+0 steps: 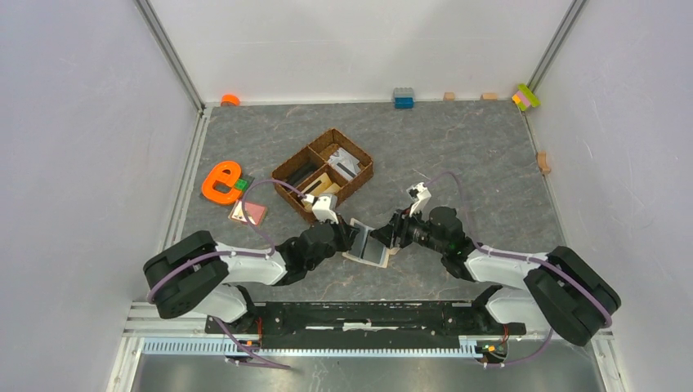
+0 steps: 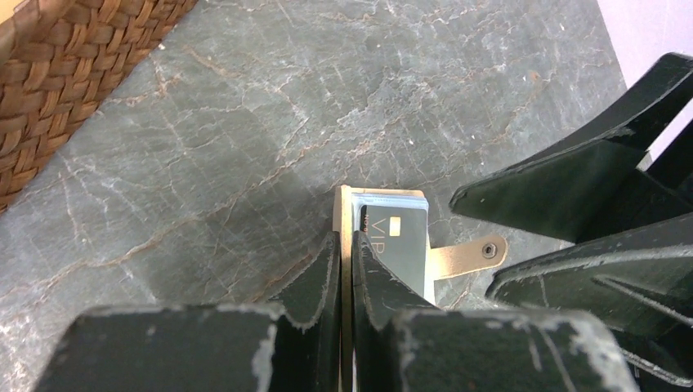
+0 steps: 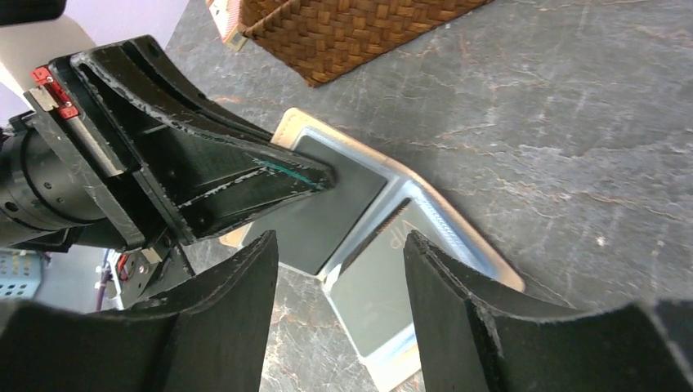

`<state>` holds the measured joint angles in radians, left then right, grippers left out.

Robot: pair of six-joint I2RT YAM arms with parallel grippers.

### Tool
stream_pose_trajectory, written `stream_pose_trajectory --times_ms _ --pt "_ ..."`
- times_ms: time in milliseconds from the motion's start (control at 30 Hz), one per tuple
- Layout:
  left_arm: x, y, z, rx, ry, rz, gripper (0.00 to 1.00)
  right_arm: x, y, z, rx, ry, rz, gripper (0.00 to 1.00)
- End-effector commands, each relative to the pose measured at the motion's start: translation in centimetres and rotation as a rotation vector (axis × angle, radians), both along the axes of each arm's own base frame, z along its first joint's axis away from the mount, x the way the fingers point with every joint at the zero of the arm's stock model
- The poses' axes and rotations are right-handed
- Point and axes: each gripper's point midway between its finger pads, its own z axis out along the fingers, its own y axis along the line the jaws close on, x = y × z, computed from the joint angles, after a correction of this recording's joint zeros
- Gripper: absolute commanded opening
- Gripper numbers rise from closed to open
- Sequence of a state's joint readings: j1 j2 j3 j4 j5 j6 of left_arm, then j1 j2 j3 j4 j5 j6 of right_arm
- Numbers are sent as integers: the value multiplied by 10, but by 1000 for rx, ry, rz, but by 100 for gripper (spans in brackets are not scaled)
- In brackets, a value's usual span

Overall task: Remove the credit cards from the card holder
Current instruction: Remove the credit card from the card holder.

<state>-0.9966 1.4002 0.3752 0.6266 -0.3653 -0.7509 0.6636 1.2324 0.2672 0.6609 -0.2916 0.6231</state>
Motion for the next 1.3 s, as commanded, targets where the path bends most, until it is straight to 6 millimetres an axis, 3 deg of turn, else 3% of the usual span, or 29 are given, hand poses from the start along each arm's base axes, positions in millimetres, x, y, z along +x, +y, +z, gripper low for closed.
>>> stream_pose_trajectory --times_ms 0,133,233,300,400,633,767,933,1133,1167,1200,1267 --pt "16 -16 36 -73 -144 2 2 -3 22 24 107 -59 83 61" --pt "17 -19 23 -80 -115 14 3 -7 34 13 114 -26 120 49" --pt "19 -22 11 -57 -92 12 6 -6 41 -11 33 10 139 45" --pt "20 -22 8 -42 -90 14 8 -2 39 -29 -42 27 120 40" --pt "24 -20 7 -6 -102 26 16 4 34 -37 -87 19 92 35" --pt "39 -25 21 44 -127 58 14 20 37 -32 -134 -24 83 39" --pt "60 -29 26 46 -115 115 5 50 27 -29 -184 -47 5 38" --pt "90 -34 21 34 -84 168 2 77 13 -18 -174 -110 -69 38" --pt "112 -35 -3 3 -19 192 2 97 4 3 -129 -163 -88 41" --pt "116 -34 -6 11 -12 202 2 100 -1 5 -114 -161 -98 43" --pt "120 -32 -9 14 -3 214 2 104 -7 7 -102 -159 -115 55" --pt "132 -23 -18 16 17 242 2 108 -16 9 -71 -172 -134 89"
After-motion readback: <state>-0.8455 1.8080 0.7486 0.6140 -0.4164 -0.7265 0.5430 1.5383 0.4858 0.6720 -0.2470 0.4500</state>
